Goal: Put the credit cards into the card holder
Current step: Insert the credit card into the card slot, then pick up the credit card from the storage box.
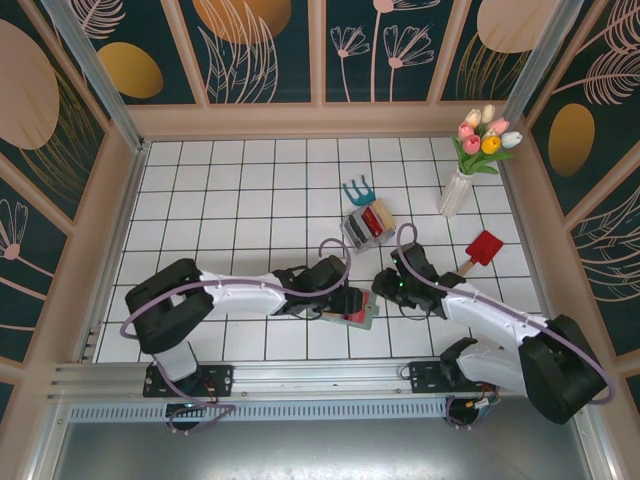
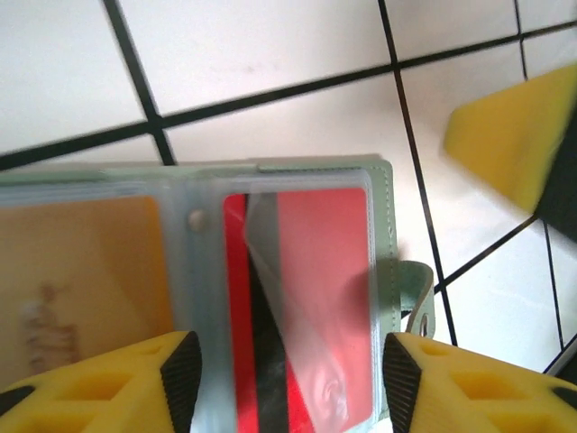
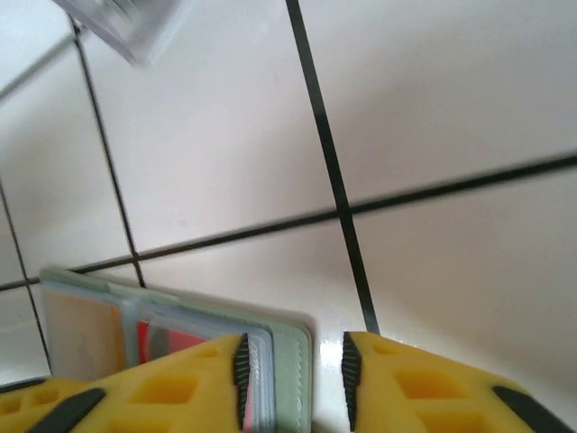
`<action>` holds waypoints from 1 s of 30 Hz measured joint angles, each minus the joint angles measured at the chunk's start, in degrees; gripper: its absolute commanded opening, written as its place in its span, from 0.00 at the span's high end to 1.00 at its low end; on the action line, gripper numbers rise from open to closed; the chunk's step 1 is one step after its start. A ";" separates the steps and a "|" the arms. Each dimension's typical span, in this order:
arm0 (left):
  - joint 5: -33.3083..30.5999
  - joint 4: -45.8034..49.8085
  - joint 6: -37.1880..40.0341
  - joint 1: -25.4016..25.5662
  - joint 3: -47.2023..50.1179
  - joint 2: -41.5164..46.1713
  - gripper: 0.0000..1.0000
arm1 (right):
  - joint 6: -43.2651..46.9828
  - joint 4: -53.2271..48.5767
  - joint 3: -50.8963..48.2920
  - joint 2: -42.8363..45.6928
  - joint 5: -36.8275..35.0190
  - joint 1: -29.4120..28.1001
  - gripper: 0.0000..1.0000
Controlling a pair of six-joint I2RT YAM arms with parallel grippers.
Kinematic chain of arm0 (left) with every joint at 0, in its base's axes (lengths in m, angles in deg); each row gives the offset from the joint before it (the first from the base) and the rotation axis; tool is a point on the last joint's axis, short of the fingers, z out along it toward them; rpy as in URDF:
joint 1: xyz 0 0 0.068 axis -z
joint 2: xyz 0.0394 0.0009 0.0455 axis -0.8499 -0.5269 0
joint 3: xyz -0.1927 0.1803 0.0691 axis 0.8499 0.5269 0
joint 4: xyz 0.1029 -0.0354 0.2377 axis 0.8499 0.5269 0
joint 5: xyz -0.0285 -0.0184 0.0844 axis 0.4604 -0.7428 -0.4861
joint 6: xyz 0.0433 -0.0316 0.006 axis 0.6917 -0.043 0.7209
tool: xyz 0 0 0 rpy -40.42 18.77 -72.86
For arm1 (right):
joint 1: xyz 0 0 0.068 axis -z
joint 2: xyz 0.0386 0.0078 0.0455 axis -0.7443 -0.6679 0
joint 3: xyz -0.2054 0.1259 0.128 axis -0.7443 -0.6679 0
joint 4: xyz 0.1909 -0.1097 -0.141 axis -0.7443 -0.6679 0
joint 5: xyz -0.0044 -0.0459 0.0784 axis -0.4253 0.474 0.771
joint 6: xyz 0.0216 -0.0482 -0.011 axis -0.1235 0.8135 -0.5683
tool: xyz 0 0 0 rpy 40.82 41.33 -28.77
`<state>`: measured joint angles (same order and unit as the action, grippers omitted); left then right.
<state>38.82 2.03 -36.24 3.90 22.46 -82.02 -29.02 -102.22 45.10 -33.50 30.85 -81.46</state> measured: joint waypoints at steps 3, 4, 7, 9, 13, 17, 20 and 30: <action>-2.82 0.02 -0.61 -0.13 0.68 3.91 0.34 | 3.93 -3.04 3.06 3.04 -2.56 2.80 0.53; -3.52 -0.17 -0.61 -0.31 0.68 4.96 0.34 | 5.44 -3.63 4.15 3.21 -3.04 3.89 0.53; -4.94 -0.81 -0.66 -1.36 0.87 7.65 0.31 | 11.50 -5.79 9.62 1.01 -4.57 5.99 0.56; -5.16 -2.10 -0.87 -3.50 2.32 9.60 0.29 | 15.85 -6.19 14.82 -3.06 -4.63 6.03 0.60; -4.90 -5.03 -2.32 -10.27 7.02 12.83 0.18 | 23.43 -6.36 25.97 -14.38 -6.21 4.52 0.61; -4.94 -8.02 -4.33 -16.17 9.99 13.94 0.02 | 28.57 -6.80 35.76 -26.10 -11.21 0.57 0.64; -4.87 -10.62 -5.33 -18.27 10.71 14.34 0.02 | 31.69 -7.82 40.57 -32.87 -15.19 -1.84 0.63; -3.06 -16.90 -7.85 -20.59 13.22 14.43 0.01 | 37.03 -12.37 47.04 -41.90 -23.63 -3.87 0.63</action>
<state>35.76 -14.86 -44.09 -16.69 35.69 -67.60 8.01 -114.59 92.14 -75.40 7.22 -85.33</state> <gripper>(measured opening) 0.985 0.371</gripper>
